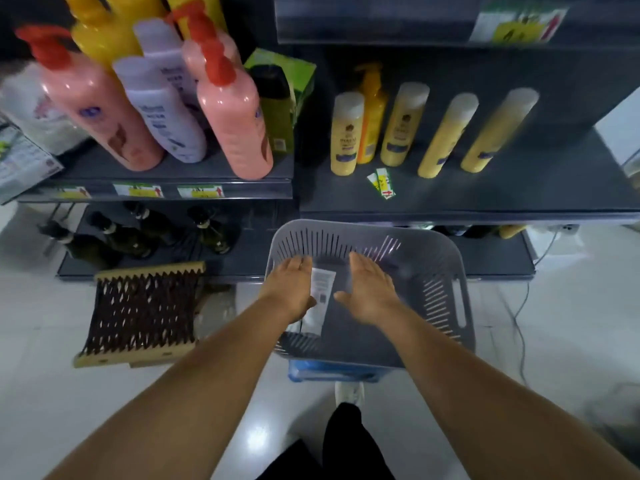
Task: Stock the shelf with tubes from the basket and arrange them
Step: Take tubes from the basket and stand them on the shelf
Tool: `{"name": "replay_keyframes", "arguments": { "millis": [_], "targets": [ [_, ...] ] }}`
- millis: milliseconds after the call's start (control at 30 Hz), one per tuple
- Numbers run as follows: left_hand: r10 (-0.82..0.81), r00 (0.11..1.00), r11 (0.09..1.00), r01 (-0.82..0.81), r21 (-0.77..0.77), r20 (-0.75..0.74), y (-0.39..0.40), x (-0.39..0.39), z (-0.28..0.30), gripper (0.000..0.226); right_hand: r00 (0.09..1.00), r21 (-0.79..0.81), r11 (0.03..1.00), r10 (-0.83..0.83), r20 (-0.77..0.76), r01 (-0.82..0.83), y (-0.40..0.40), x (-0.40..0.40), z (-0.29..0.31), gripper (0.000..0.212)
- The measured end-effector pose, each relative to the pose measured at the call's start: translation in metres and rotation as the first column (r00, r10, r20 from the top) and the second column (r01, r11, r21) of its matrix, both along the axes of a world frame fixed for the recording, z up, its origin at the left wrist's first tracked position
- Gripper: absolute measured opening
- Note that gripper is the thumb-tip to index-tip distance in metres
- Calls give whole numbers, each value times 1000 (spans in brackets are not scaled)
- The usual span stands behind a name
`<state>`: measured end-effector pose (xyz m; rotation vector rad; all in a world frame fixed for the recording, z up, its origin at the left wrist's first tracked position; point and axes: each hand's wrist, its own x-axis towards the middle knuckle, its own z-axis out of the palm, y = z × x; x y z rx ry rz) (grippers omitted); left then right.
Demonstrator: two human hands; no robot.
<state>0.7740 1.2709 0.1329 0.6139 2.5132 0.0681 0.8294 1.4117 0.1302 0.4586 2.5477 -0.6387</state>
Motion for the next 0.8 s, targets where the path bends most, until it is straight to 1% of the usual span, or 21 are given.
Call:
{"name": "replay_keyframes", "arguments": {
  "millis": [100,233,367,467,567,700,800],
  "targets": [
    [72,992,996,-67,-53,104,8,-1,-38,89,999,-35,999,13,52,-11,3,-5,-32,86],
    [179,959,980,-153,-129,221,22,-2,-83,90,994,-74,997,38,107,-31,3,-14,-73,82],
    [276,923,950,-219,-222,270,31,-3,-124,90,989,-113,993,59,135,-44,5,-21,-107,77],
    [349,902,924,-286,-254,253,35,0,-146,91,983,-118,992,67,168,-48,8,-25,-129,78],
    [408,882,906,-357,-229,238,38,2,-158,94,979,-109,993,67,193,-47,10,-26,-148,84],
    [392,872,920,-378,-107,293,42,6,-171,92,983,-122,992,46,178,-24,16,-24,-163,85],
    [417,846,906,-417,-76,332,45,3,-176,85,963,-148,985,-48,265,90,17,-20,-172,87]
  ]
}}
